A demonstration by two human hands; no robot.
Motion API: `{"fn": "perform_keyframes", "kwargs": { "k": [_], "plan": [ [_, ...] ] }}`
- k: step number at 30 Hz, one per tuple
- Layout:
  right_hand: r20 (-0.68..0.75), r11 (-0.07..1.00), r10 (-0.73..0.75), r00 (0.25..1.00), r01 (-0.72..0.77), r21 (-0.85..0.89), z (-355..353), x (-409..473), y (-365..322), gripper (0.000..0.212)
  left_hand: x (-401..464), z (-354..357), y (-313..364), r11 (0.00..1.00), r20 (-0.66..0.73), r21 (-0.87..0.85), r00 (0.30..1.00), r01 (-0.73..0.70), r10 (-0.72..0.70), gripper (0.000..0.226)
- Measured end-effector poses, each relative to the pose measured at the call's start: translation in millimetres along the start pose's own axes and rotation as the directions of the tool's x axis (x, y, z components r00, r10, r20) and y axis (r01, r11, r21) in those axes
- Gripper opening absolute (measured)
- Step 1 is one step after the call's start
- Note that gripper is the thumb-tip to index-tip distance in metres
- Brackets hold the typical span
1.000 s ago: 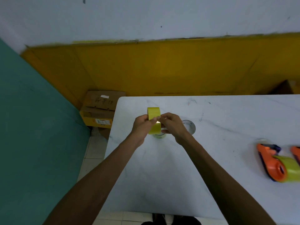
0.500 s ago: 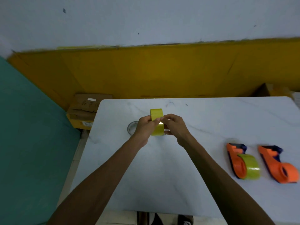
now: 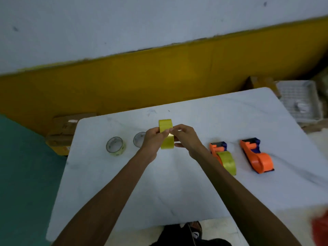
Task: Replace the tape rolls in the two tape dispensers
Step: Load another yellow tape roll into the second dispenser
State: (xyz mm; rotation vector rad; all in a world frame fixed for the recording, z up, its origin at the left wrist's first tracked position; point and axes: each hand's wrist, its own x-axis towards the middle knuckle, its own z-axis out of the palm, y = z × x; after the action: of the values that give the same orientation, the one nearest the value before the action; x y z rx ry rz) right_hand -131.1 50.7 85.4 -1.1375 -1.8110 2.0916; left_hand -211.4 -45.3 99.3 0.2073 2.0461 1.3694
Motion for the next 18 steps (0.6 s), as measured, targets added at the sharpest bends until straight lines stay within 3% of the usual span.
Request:
{"fn": "perform_keyframes", "kwargs": {
  "k": [4, 12, 18],
  "plan": [
    [-0.143, 0.998, 0.023, 0.989, -0.016, 0.056, -39, -1, 8, 0.024, 14, 43, 4, 0.999, 0.133, 0.039, 0.991, 0.013, -0.018, 0.006],
    [-0.365, 0.988, 0.083, 0.927, -0.028, 0.152, -116, -22, 24, 0.023, 18, 131, 8, 0.997, 0.398, 0.074, 0.917, -0.014, -0.017, 0.013],
    [-0.461, 0.981, 0.109, 0.881, -0.02, 0.195, -169, -52, 36, 0.02, -8, 192, 15, 0.993, 0.493, 0.119, 0.869, -0.02, -0.042, 0.018]
  ]
}}
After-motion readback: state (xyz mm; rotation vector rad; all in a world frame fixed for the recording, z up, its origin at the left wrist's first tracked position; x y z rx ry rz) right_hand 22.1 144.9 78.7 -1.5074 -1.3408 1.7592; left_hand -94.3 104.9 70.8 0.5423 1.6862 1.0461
